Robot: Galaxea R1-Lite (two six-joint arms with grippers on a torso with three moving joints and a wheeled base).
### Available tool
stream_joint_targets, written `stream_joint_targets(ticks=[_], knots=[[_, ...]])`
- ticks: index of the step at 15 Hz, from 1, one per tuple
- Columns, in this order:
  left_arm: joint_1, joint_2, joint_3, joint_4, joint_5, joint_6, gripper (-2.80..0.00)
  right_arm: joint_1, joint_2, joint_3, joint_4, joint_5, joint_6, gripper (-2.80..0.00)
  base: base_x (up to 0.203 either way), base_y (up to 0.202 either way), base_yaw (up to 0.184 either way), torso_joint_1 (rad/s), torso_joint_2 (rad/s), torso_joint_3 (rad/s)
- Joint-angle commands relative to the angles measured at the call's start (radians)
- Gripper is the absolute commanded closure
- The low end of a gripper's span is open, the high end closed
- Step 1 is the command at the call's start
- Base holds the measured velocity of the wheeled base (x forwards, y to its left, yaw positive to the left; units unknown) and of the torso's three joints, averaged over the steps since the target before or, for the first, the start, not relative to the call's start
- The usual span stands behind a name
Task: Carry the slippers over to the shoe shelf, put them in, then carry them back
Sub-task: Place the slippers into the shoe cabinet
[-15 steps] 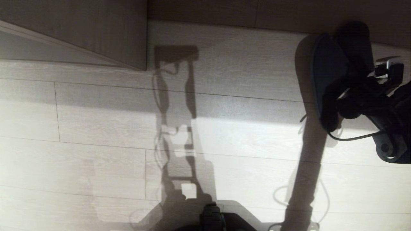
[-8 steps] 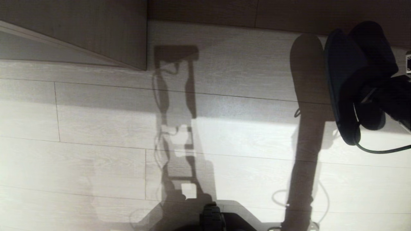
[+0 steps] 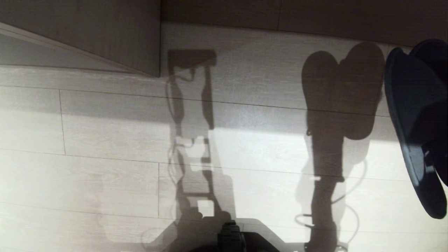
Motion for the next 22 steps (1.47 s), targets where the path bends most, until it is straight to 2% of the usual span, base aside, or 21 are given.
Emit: stream_joint_targets(ticks=[1, 6, 10, 12, 14, 16, 19, 22], knots=[[0.000, 0.000, 0.000, 0.000, 0.000, -0.001, 0.00, 0.000, -0.165, 0.035, 0.035, 0.001, -0.002, 0.00, 0.000, 0.000, 0.000, 0.000, 0.00, 0.000], [0.001, 0.000, 0.000, 0.000, 0.000, -0.001, 0.00, 0.002, -0.422, 0.081, 0.266, 0.012, -0.088, 0.00, 0.000, 0.000, 0.000, 0.000, 0.00, 0.000], [0.000, 0.000, 0.000, 0.000, 0.000, -0.001, 0.00, 0.015, -0.606, 0.084, 0.504, 0.092, -0.094, 0.00, 0.000, 0.000, 0.000, 0.000, 0.00, 0.000], [0.001, -0.001, 0.000, 0.000, 0.000, -0.001, 0.00, 0.071, -0.686, 0.069, 0.579, 0.124, -0.080, 0.00, 0.000, 0.000, 0.000, 0.000, 0.00, 0.000], [0.000, -0.002, 0.000, -0.002, 0.000, -0.001, 0.00, 0.126, -0.726, 0.053, 0.628, 0.124, -0.064, 0.00, 0.000, 0.000, 0.000, 0.000, 0.00, 0.000], [0.000, 0.000, 0.000, 0.000, 0.000, -0.001, 0.00, 0.153, -0.790, 0.021, 0.774, 0.049, -0.056, 0.00, 0.000, 0.000, 0.000, 0.000, 0.00, 0.000], [0.001, 0.000, 0.000, 0.000, 0.000, -0.001, 0.00, 0.229, -0.890, 0.030, 0.840, -0.047, -0.050, 0.00, 0.000, 0.000, 0.000, 0.000, 0.00, 0.000], [0.000, 0.000, 0.000, 0.000, 0.000, -0.001, 0.00, 0.235, -0.956, 0.141, 0.852, -0.139, -0.052, 0.00, 0.000, 0.000, 0.000, 0.000, 0.00, 0.000]])
